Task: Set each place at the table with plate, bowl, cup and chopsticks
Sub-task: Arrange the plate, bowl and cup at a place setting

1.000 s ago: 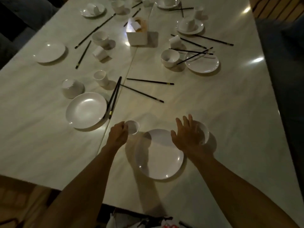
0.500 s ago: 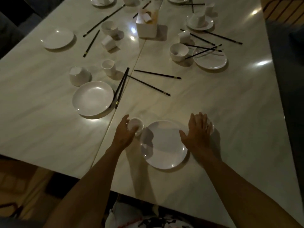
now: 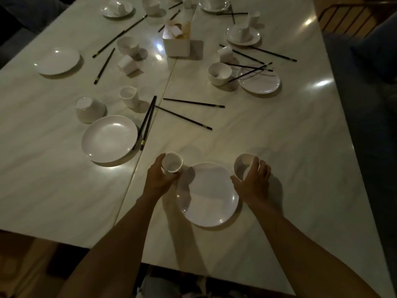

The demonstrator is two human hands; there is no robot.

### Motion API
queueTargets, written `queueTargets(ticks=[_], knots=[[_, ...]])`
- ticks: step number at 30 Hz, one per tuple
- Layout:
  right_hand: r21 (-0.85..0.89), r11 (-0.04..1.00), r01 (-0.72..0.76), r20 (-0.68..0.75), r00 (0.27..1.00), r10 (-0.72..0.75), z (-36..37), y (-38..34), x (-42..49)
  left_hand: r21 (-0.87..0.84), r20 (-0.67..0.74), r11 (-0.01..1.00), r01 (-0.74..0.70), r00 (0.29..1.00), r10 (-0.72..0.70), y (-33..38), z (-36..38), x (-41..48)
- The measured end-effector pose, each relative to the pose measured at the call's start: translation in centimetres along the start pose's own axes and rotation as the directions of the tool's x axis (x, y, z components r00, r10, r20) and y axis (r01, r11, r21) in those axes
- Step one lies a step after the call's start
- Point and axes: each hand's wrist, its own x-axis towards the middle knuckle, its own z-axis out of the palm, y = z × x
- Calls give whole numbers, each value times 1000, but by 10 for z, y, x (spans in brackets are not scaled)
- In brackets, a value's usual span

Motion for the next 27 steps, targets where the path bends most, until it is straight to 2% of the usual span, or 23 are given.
queueTargets(ticks=[7,11,15,20,25,27], knots=[[134,988,78,-25,997,-76,6,14,0,45,-31,999,31,999,-29,0,12,28],[185,982,20,23,999,-25,4,14,-1,30,-37,997,71,997,-70,1,15,28],[65,997,43,-3,999,-43,-3,11,-1,33,50,997,67,996,-68,2,13,26],[-38,962,271,-80,959,-273,-23,-28,25,85,109,993,76,990,-85,-7,-7,38],[53,941,335,72,938,-338,-3,-95,73,66,89,994,85,992,-91,-3,-15,82],[35,947,318,111,941,-320,12,-118,99,148,64,988,52,996,-62,-1,-12,109]])
